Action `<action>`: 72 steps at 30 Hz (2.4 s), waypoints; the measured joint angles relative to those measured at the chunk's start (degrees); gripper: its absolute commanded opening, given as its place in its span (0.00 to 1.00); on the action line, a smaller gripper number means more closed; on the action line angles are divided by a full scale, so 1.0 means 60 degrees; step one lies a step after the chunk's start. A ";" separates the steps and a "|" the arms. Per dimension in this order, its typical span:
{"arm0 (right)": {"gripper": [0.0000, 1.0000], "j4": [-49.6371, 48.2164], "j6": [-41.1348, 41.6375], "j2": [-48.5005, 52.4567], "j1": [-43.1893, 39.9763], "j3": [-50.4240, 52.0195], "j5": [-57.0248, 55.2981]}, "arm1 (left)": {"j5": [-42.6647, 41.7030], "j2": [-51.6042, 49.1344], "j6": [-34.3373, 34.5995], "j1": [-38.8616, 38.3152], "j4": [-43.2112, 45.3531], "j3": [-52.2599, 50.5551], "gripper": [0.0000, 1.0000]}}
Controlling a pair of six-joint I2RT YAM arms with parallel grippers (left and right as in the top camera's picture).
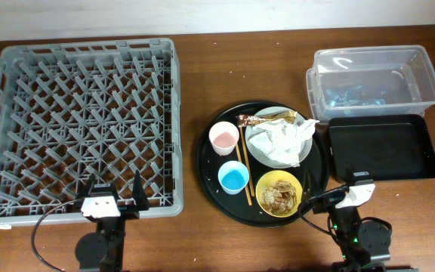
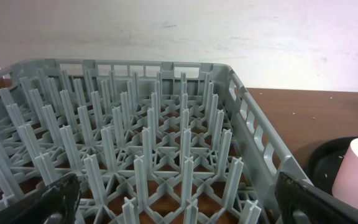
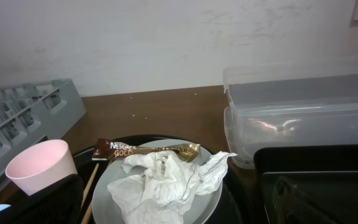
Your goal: Sort waste into correct bins and load items into the dishwasher rack
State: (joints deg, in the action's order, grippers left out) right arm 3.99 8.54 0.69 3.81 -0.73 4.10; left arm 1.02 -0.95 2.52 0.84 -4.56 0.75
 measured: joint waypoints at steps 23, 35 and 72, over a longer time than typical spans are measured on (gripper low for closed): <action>0.98 0.0000 -0.0004 0.0000 0.0000 0.0000 0.0000 | 0.0000 0.0000 0.0000 0.0000 0.0000 0.0000 0.99; 0.98 0.0000 0.0000 0.0000 0.0000 0.0000 0.0000 | 0.0000 0.0000 0.0000 0.0000 0.0000 0.0000 0.99; 0.98 -0.0521 0.0000 0.0000 0.0000 0.0018 0.0007 | -0.0841 -0.0004 -0.0004 0.0000 0.0586 -0.0004 0.99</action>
State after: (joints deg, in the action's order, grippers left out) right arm 0.86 8.54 0.69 3.81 -0.62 4.14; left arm -4.03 -0.97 2.50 0.84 -1.04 0.73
